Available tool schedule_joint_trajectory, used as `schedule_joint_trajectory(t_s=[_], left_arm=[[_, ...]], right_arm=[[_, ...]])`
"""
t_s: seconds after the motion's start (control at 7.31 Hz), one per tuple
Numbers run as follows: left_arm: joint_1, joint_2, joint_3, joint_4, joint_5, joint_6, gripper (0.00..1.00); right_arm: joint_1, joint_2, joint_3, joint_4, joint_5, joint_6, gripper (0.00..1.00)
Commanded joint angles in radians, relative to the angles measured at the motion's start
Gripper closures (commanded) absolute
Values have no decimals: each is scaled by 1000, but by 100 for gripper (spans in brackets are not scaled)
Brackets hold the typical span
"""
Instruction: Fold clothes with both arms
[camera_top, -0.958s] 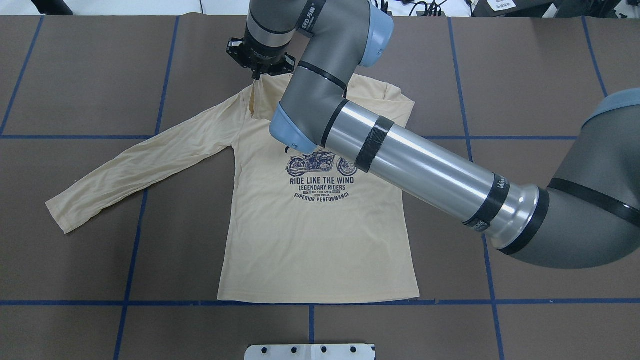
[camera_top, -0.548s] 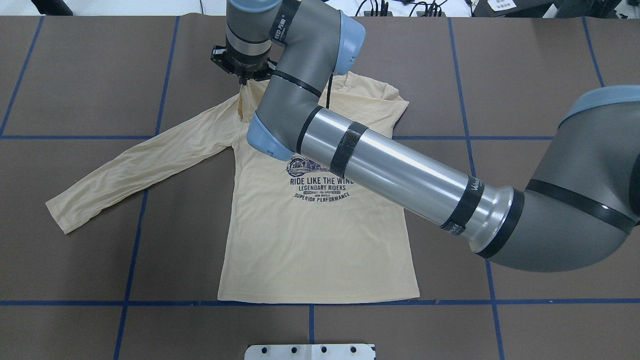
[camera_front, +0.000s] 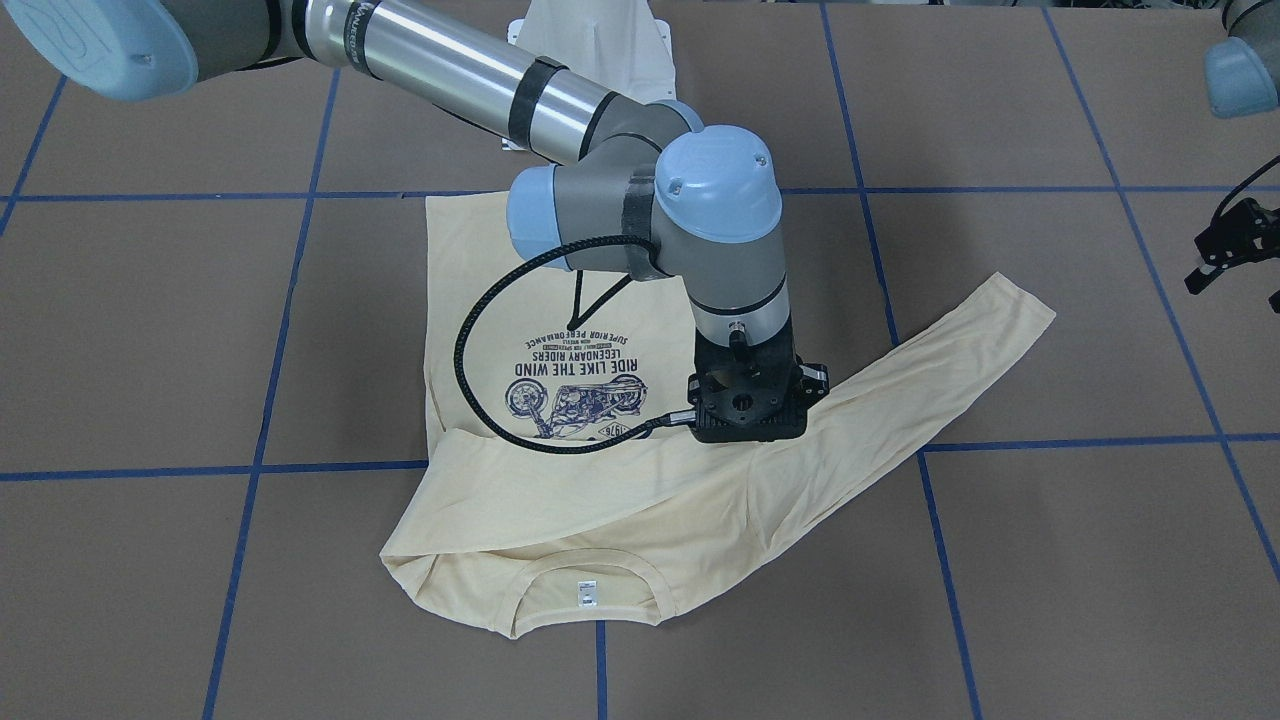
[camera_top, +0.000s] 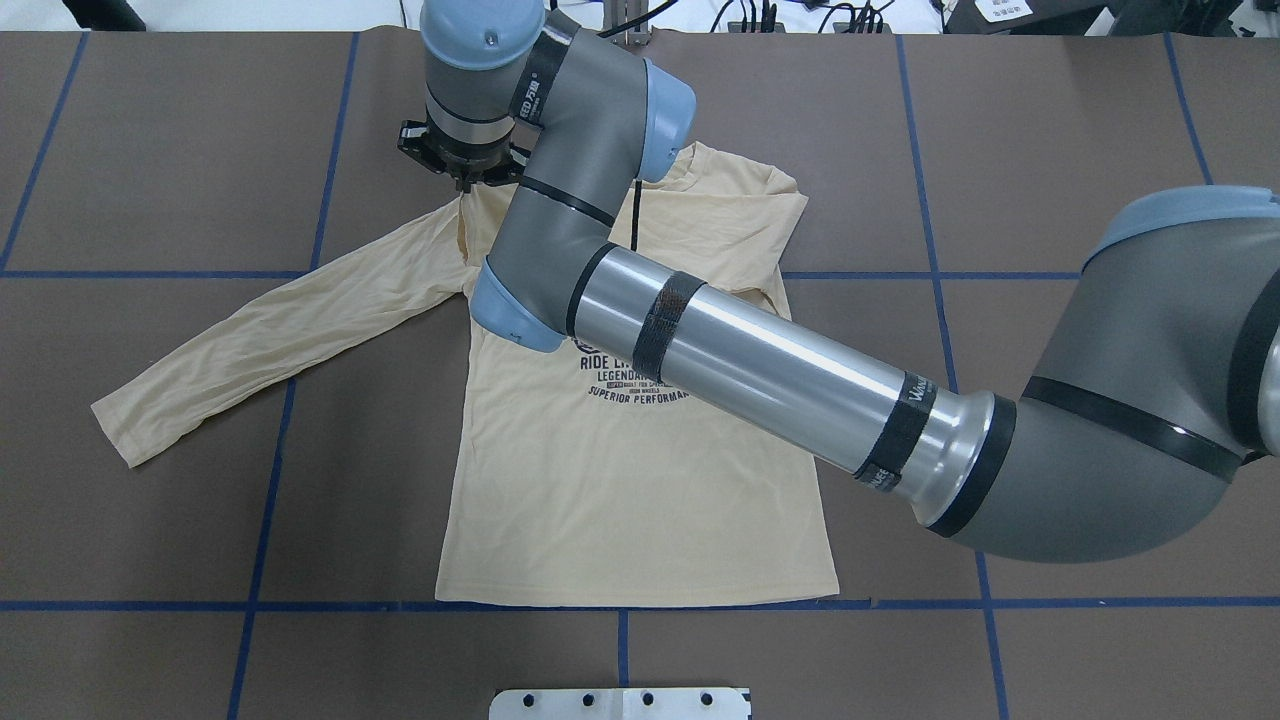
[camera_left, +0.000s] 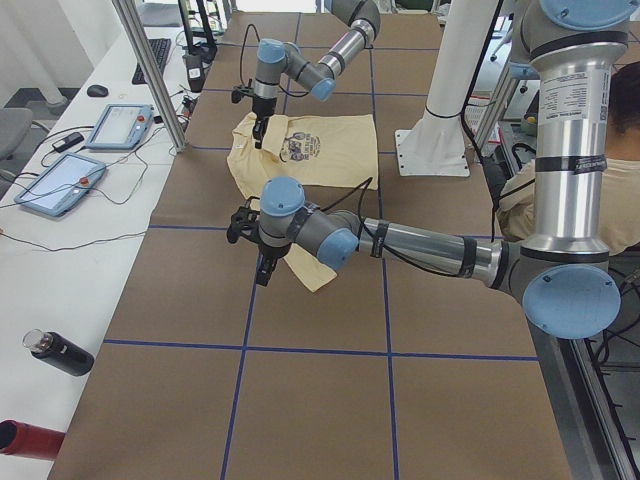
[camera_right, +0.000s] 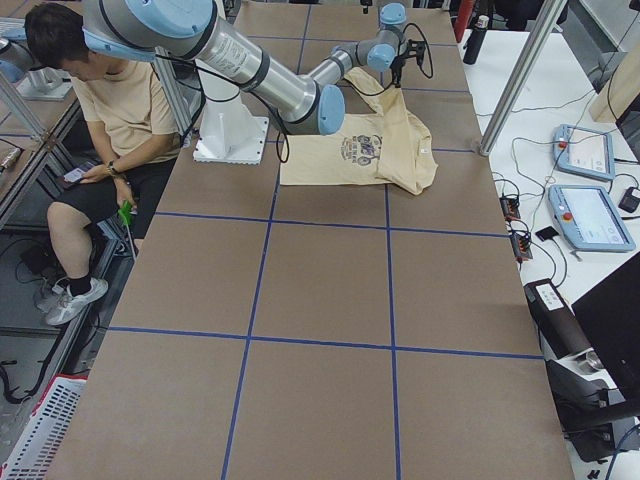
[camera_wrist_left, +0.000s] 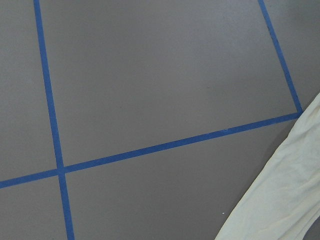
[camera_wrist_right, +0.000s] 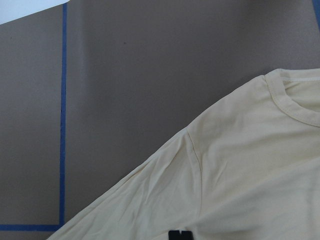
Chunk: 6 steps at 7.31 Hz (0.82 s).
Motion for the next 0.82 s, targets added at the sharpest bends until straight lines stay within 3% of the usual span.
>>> schedule_joint_trajectory(t_s=[0.0,0.41,0.55,0.68], left_arm=[[29,-27,-1,-1,0,1,0],[38,-44,-13,2,9,1,0],[40,-52,-33,2,3,-18,0],[53,-65,-45,1,0,-49,0]], right_arm=[[-23,4,-8,6,-20,0,100],[-47,5,-17,26,-52,0,100],[-55,16,-17,25,-58,47,1],[-63,65,-45,23,-102,169,1]])
